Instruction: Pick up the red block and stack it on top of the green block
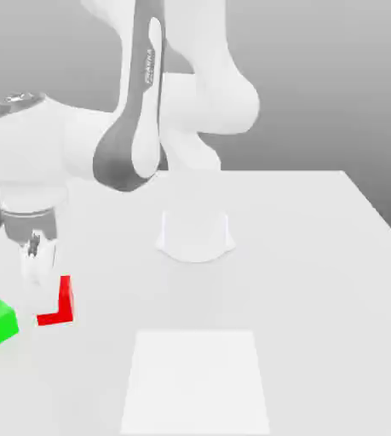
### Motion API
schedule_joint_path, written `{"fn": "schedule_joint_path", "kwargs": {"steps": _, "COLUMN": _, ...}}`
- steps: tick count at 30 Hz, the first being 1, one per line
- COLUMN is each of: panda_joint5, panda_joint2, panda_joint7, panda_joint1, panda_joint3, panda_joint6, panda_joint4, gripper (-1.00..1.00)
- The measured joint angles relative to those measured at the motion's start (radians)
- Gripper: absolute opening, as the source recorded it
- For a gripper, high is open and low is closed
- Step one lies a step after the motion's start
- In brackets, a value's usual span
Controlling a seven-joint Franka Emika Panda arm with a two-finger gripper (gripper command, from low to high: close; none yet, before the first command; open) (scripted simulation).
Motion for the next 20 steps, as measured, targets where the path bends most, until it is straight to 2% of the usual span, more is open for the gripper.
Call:
{"fn": "schedule_joint_path", "kwargs": {"steps": 5, "panda_joint5": 0.017, "panda_joint2": 0.039, "panda_joint7": 0.134, "panda_joint1": -0.133, "panda_joint3": -0.066, "panda_joint6": -0.032, "panda_joint4": 0.069, "gripper": -1.00}}
{"fn": "schedule_joint_path", "kwargs": {"steps": 10, "panda_joint5": 0.125, "panda_joint2": 0.202, "panda_joint7": 0.080, "panda_joint1": -0.171, "panda_joint3": -0.019, "panda_joint6": 0.103, "panda_joint4": 0.090, "gripper": -1.00}}
{"fn": "schedule_joint_path", "kwargs": {"steps": 11, "panda_joint5": 0.137, "panda_joint2": 0.221, "panda_joint7": 0.072, "panda_joint1": -0.178, "panda_joint3": -0.010, "panda_joint6": 0.120, "panda_joint4": 0.091, "gripper": 1.00}}
{"fn": "schedule_joint_path", "kwargs": {"steps": 17, "panda_joint5": 0.144, "panda_joint2": 0.230, "panda_joint7": 0.067, "panda_joint1": -0.181, "panda_joint3": -0.006, "panda_joint6": 0.128, "panda_joint4": 0.092, "gripper": 1.00}}
{"fn": "schedule_joint_path", "kwargs": {"steps": 20, "panda_joint5": 0.090, "panda_joint2": 0.160, "panda_joint7": 0.106, "panda_joint1": -0.173, "panda_joint3": -0.025, "panda_joint6": 0.064, "panda_joint4": 0.087, "gripper": 1.00}}
